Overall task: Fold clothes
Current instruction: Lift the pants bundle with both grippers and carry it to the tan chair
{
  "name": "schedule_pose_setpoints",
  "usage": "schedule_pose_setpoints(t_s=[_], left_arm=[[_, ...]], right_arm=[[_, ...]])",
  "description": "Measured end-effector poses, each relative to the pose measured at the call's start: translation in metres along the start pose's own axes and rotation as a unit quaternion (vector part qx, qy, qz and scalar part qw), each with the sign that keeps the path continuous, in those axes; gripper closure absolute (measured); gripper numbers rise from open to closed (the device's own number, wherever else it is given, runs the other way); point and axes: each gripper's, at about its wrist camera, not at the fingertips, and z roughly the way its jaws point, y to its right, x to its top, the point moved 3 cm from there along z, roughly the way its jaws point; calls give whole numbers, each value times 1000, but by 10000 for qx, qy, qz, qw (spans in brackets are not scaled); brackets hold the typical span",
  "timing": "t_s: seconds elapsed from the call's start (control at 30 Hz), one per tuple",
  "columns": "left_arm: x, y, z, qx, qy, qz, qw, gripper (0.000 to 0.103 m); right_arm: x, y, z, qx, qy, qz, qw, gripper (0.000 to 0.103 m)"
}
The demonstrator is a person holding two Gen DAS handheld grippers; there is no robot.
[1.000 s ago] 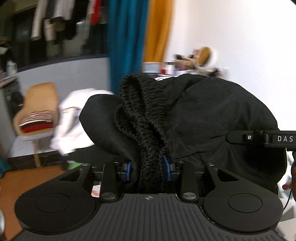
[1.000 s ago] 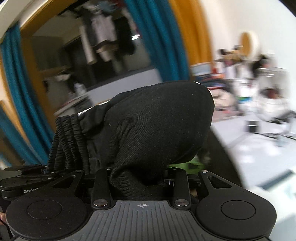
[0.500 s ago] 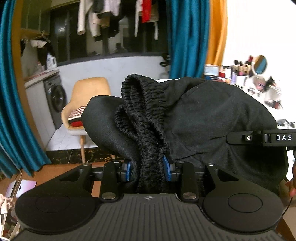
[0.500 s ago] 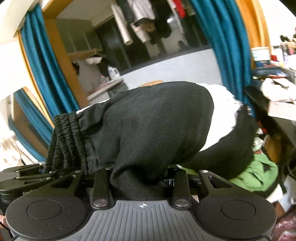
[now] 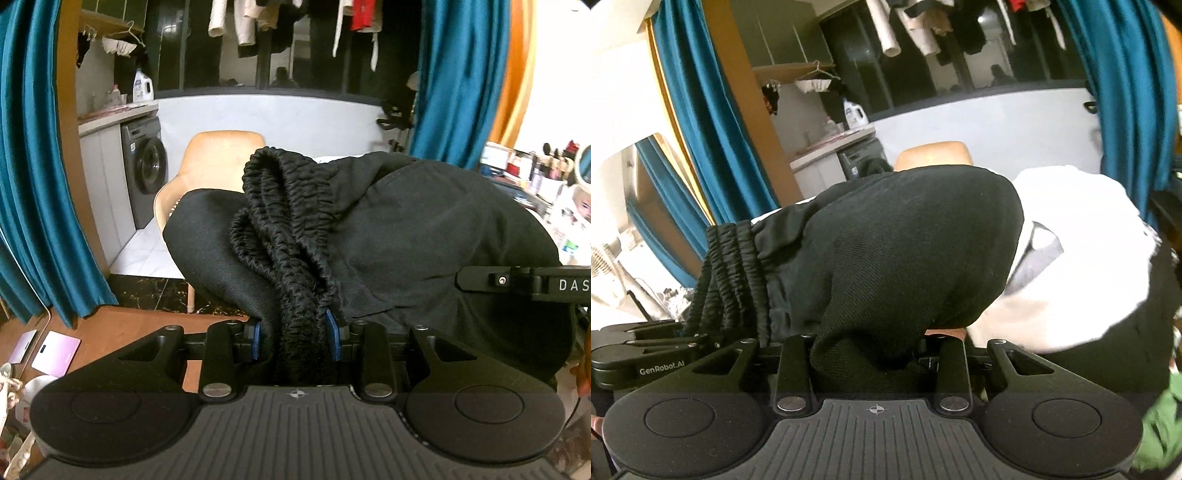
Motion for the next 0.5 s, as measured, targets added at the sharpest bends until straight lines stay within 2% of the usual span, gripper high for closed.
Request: schedule_pose_setpoints(t_s=[0.13,0.3,0.5], left_arm=[[24,-23,37,123,30,-183,9998,70],[49,-58,75,278,32,-301,9992,70],[80,-122,124,160,-46,-234,9996,70]], right_arm=[[39,19,53,115,-92,-56,9999,74],[78,20,113,218,-146,-210,9994,73],[112,9,194,194,-229,-202,9993,74]])
